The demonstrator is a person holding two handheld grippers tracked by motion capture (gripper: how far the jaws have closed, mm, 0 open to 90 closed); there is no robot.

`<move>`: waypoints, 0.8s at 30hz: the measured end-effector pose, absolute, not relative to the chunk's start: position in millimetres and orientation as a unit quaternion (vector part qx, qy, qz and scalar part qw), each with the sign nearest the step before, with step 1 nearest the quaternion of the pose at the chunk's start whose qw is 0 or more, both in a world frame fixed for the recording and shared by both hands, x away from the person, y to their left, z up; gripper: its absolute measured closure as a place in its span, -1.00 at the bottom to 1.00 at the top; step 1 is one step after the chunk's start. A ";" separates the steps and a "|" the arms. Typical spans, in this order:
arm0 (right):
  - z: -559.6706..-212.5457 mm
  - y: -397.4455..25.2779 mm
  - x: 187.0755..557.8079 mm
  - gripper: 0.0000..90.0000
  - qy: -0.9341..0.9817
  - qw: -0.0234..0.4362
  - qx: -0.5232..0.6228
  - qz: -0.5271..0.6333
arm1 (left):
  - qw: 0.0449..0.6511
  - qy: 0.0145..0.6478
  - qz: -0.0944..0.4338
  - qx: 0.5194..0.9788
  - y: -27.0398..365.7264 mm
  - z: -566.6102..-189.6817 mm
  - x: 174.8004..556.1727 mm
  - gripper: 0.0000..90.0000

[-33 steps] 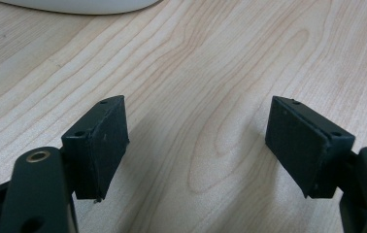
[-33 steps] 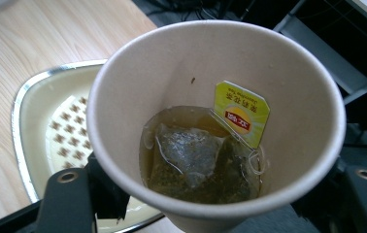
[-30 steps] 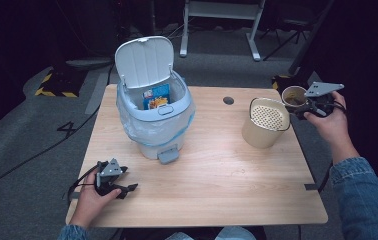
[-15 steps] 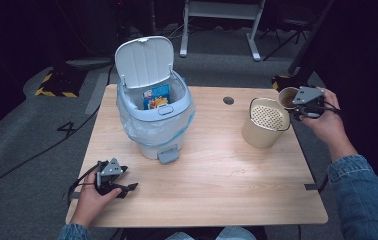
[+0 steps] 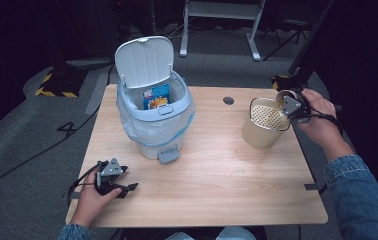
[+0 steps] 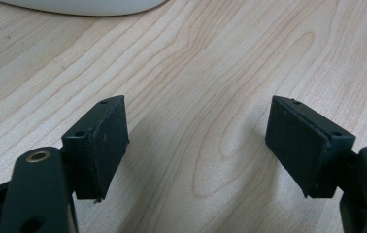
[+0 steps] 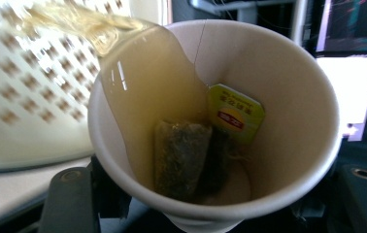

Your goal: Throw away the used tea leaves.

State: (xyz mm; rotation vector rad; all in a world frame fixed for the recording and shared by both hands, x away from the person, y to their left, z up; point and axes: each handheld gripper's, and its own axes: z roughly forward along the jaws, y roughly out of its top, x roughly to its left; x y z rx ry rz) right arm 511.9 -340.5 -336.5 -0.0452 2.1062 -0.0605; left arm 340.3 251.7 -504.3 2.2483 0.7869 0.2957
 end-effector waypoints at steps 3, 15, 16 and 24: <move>-338.9 -334.9 509.6 -0.26 0.858 0.509 -0.045 -0.062 | 0.362 0.306 0.115 0.873 251.7 -504.3 340.3 -0.47; -356.8 -308.3 501.0 -0.26 0.777 0.555 -0.201 -0.219 | 0.362 0.306 0.115 0.873 251.6 -504.3 340.2 -0.47; -357.4 -307.2 500.5 -0.26 0.771 0.557 -0.209 -0.228 | 0.362 0.306 0.115 0.873 251.6 -504.3 340.2 -0.47; -363.8 -301.3 495.5 -0.27 0.702 0.575 -0.283 -0.312 | 0.362 0.306 0.115 0.873 251.7 -504.3 340.3 -0.47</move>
